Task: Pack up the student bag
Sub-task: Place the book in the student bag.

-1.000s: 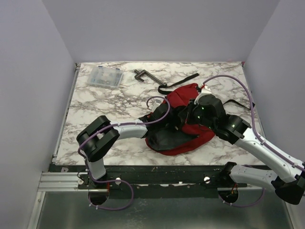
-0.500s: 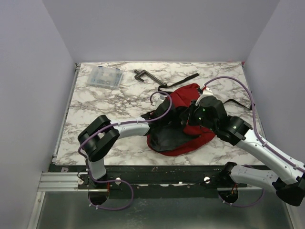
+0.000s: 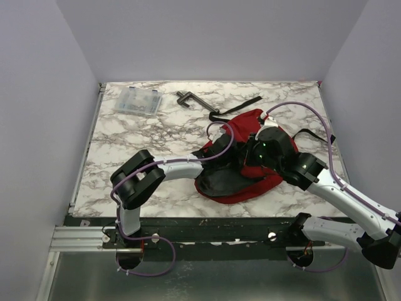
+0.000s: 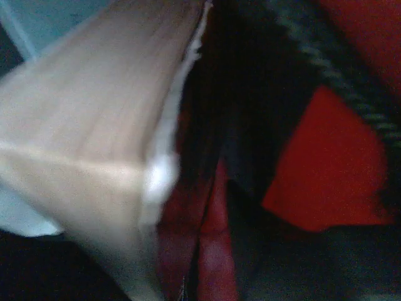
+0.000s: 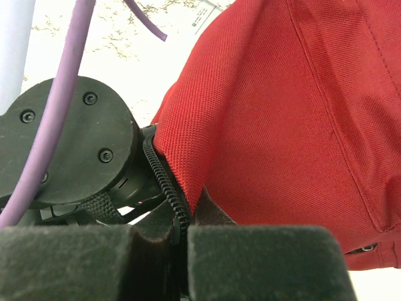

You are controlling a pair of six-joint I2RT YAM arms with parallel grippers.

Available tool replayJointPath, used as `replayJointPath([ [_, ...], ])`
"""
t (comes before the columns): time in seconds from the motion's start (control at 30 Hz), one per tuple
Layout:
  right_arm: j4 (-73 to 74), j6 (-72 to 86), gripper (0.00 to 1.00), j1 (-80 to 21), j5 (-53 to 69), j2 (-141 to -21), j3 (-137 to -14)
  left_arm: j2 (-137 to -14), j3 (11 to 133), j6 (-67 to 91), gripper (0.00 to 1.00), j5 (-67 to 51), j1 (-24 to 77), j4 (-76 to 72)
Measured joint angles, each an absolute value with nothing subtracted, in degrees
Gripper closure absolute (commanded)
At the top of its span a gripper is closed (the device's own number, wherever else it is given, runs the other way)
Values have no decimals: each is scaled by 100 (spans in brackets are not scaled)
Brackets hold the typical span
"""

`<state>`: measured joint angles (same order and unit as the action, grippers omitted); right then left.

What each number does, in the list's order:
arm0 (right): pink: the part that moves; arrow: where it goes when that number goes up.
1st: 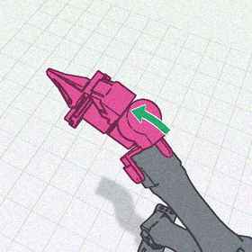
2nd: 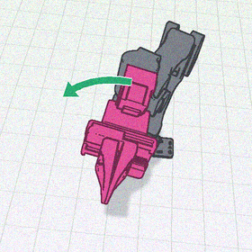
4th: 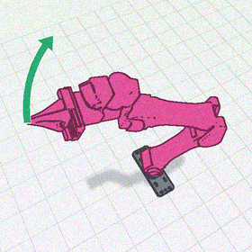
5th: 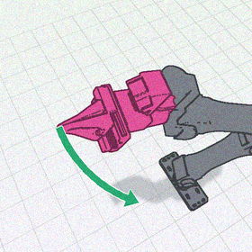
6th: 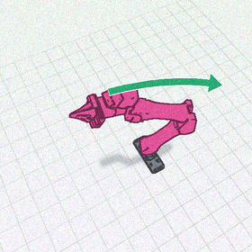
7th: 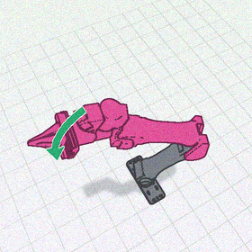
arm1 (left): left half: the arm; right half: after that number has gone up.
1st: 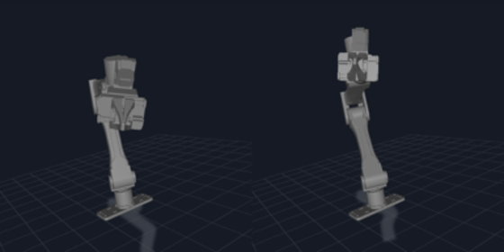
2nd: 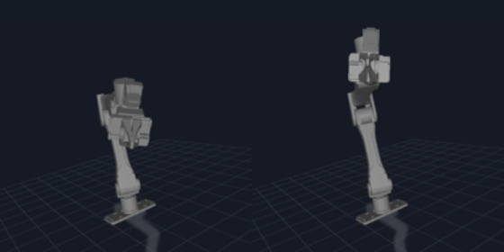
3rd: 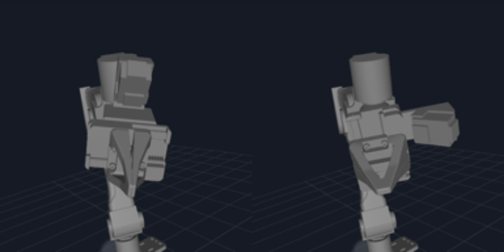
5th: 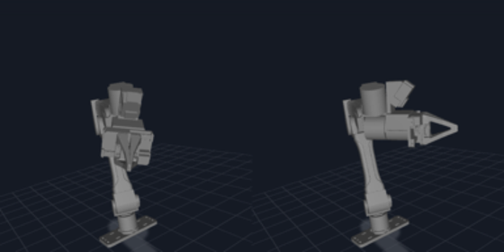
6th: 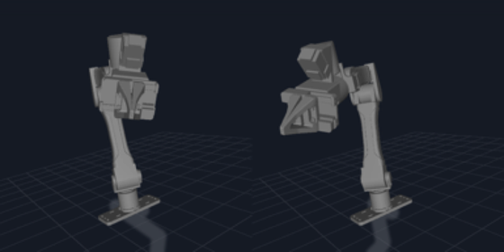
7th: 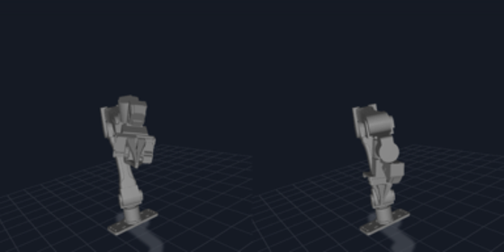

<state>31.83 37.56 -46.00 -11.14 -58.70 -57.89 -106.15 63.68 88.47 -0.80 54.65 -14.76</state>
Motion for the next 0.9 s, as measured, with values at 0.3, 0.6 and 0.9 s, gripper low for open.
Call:
replayJointPath([
  [0.3, 3177, 3756, 99, -4600, -1138, -5826, -5680, -10250, 6005, 8355, 19, -222, 5450, -718],
  [0.6, 3072, 3754, 99, -4611, -1234, -5590, -5542, -8866, 5393, 7424, 18, -340, 5328, -67],
  [0.9, 3072, 3752, 97, -4602, -1214, -5680, -5439, -7507, 4460, 6445, 20, -666, 5046, 3],
])
